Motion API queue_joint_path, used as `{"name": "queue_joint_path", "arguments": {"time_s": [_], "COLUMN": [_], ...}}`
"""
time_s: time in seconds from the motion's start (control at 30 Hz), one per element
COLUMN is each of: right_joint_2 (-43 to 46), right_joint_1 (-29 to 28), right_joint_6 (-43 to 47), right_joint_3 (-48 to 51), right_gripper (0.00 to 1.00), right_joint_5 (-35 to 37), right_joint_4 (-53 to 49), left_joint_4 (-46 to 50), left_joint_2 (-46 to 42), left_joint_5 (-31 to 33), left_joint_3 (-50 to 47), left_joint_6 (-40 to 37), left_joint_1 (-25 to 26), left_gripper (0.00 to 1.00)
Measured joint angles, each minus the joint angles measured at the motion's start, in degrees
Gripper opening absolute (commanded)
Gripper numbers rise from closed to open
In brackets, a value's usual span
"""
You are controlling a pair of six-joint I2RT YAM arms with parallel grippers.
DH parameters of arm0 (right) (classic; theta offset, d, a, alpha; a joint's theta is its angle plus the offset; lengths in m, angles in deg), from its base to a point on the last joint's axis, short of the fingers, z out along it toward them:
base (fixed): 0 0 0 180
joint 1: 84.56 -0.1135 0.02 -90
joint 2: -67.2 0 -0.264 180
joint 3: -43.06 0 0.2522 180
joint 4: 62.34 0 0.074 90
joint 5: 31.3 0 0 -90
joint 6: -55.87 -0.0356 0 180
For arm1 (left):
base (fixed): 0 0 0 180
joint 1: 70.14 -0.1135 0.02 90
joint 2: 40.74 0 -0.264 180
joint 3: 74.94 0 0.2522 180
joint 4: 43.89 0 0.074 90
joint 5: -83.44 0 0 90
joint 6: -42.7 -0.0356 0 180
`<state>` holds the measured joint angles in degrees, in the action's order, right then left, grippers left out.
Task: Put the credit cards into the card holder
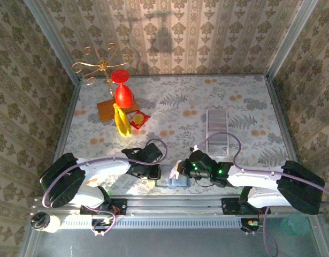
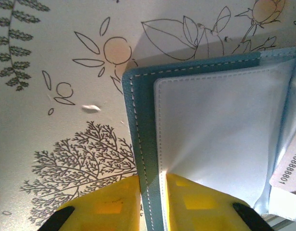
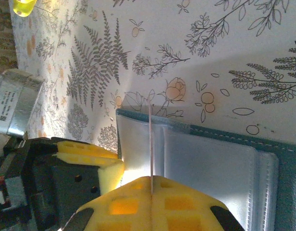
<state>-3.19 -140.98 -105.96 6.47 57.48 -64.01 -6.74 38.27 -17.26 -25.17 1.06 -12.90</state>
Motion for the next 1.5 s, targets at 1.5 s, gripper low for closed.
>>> {"name": "queue_joint_path", "arguments": {"time_s": [1.5], "right_joint_2": [-7.5], "right_joint_1": [-1.2], "right_joint_6": [-5.0], "right_joint_3": [0.3], "right_gripper": [0.0], "right_joint_5": [-6.0], "right_joint_4": [5.6], "left_joint_4": [-0.2], "left_joint_2": [0.4], "left_joint_5": [-1.3], "left_joint_3": [-0.4], "left_joint_6": [0.0], "left_joint_1": [-0.8], "left_gripper": [0.15]}}
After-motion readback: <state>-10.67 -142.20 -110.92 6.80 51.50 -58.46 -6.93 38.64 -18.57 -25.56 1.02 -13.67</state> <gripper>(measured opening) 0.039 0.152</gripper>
